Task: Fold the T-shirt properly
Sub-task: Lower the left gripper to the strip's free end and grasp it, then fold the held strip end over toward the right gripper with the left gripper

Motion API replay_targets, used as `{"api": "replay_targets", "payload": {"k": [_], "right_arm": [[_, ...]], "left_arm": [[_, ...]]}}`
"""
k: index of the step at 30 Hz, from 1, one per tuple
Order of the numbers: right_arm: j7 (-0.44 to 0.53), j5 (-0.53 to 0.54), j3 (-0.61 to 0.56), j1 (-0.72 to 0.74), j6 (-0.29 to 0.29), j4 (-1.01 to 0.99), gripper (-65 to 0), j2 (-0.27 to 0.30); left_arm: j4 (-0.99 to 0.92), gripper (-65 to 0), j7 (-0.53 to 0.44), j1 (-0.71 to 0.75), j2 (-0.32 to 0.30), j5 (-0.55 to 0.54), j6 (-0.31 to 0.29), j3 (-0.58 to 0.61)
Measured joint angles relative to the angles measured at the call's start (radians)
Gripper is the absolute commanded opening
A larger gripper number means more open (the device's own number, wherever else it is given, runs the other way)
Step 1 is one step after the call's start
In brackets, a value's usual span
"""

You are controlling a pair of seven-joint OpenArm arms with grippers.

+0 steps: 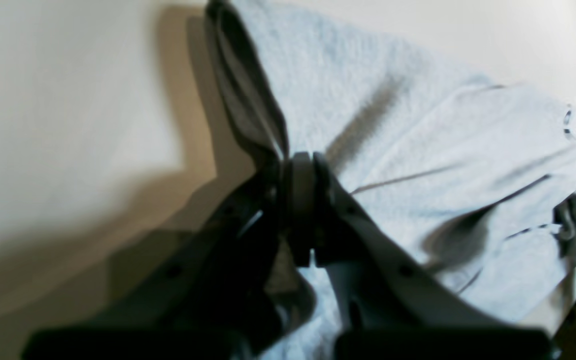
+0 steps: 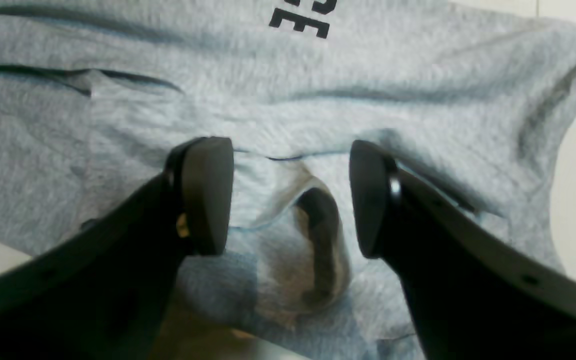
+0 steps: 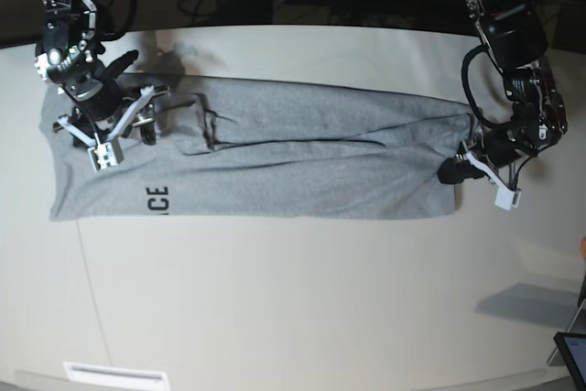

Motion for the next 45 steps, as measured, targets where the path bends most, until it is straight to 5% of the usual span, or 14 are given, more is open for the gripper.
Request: {"api": "replay_targets", "payload": {"k": [11,20,28,45], "right_arm": [[0.0,0.0,0.0,0.0,0.0,0.0,-29.7,0.0],[0.001,0.0,0.0,0.003,0.0,-0.023,-29.7,0.0],[0.004,0.0,0.003,0.003,0.0,-0.027,-29.7,0.0],[0.003,0.0,0.005,0.003,0.0,-0.027,-29.7,0.0]], "left_arm": [[0.188,-65.0,0.075,-0.003,0.01,0.048,0.013,0.006],[0.417,-65.0,0.184,0.023,0.101,0.047,0.013,0.0],[0.553,-65.0,0.285,0.026,0.213,0.051,0.013,-0.002],[0.602,-65.0,0.293,0.064,0.497,0.053,0.013,0.004]]}}
